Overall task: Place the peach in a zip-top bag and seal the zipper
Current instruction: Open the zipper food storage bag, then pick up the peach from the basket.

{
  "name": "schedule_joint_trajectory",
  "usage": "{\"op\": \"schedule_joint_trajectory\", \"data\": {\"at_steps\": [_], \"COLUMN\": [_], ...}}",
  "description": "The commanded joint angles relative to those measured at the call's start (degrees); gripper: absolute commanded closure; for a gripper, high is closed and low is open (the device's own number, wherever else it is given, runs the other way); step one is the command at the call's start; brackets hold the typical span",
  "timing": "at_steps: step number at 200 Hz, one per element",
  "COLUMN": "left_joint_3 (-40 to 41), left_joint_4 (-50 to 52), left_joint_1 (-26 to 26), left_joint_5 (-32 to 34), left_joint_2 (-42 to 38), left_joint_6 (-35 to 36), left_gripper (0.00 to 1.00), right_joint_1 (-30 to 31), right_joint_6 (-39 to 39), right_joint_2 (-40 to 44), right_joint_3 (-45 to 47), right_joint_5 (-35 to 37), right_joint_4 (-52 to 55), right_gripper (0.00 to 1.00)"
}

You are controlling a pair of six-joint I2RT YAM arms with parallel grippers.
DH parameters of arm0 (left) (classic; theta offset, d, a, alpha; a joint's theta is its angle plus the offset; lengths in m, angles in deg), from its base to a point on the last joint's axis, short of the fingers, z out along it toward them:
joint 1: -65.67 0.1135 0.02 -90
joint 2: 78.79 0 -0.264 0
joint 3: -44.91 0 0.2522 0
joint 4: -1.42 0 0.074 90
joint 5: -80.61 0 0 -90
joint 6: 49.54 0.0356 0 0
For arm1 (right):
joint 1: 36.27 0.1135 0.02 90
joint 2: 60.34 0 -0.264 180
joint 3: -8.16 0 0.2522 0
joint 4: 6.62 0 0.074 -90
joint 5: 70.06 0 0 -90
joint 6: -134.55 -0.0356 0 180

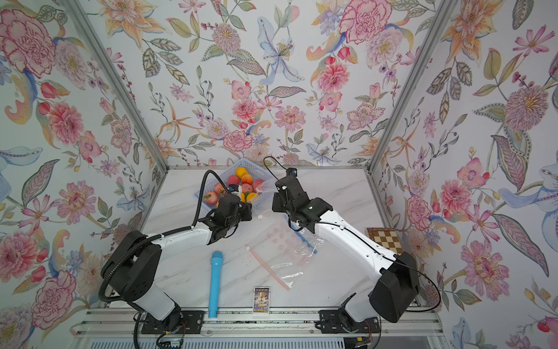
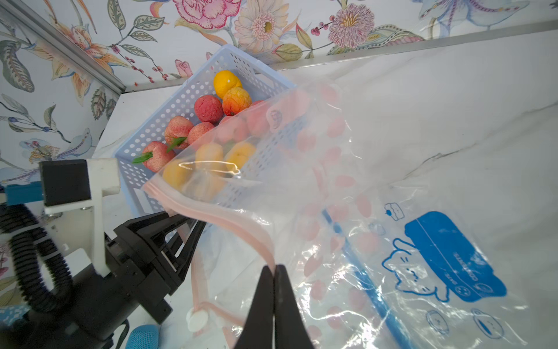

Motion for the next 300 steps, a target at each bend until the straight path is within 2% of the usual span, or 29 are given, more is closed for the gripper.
{"op": "schedule_joint_trajectory", "data": {"at_steps": [1, 20, 32, 61, 80, 107, 132, 163, 195, 231, 269, 300], "left_joint_3": [-1.4, -1.0, -0.9, 0.1, 1.0, 2.0, -0.7, -8.3, -19.1, -29.4, -35.9, -37.5], "left_joint_4": [2.1, -0.3, -0.9, -1.2, 0.1, 2.3, 9.1, 17.7, 25.9, 30.6, 33.4, 33.5], "left_joint_1": [0.4, 0.4, 0.5, 0.7, 1.3, 2.7, 5.2, 9.2, 11.7, 12.9, 13.0, 13.0], "left_joint_5": [-1.7, -5.7, -7.9, -10.3, -9.2, -6.0, 0.3, 6.0, 6.3, 2.4, -0.6, -2.1], "left_joint_2": [1.2, 0.2, -1.0, -7.4, -11.2, -15.1, -14.1, -7.7, 3.1, 13.5, 21.2, 24.4], "left_joint_6": [3.0, 3.5, 3.4, 3.4, 3.4, 4.7, 6.9, 9.8, 13.0, 13.8, 13.8, 13.5], "left_gripper": [0.67, 0.54, 0.40, 0.17, 0.08, 0.01, 0.02, 0.07, 0.08, 0.11, 0.15, 0.17], "right_joint_1": [-0.6, -0.9, -1.5, -3.4, -4.1, -4.4, -4.4, -4.4, -4.6, -4.7, -4.9, -4.9], "right_joint_6": [0.5, -0.2, -1.3, -2.4, -2.8, -2.8, -2.8, -2.7, -2.8, -2.8, -2.9, -3.0], "right_joint_2": [0.7, -0.9, -2.6, -5.4, -7.0, -8.6, -10.0, -11.5, -12.8, -14.1, -15.0, -15.3], "right_joint_3": [-2.0, -2.7, -3.6, -5.0, -6.2, -7.7, -9.2, -10.6, -11.6, -12.3, -12.9, -13.1], "right_joint_5": [4.0, 3.2, 3.3, 0.7, 0.3, 0.2, 0.2, 0.1, -0.7, -1.4, -2.6, -2.8], "right_joint_4": [3.8, 4.2, 5.0, 5.2, 5.7, 6.1, 6.7, 7.4, 7.5, 7.5, 7.5, 7.4], "right_gripper": [1.00, 1.00, 1.00, 1.00, 1.00, 1.00, 1.00, 1.00, 1.00, 1.00, 1.00, 1.00]}}
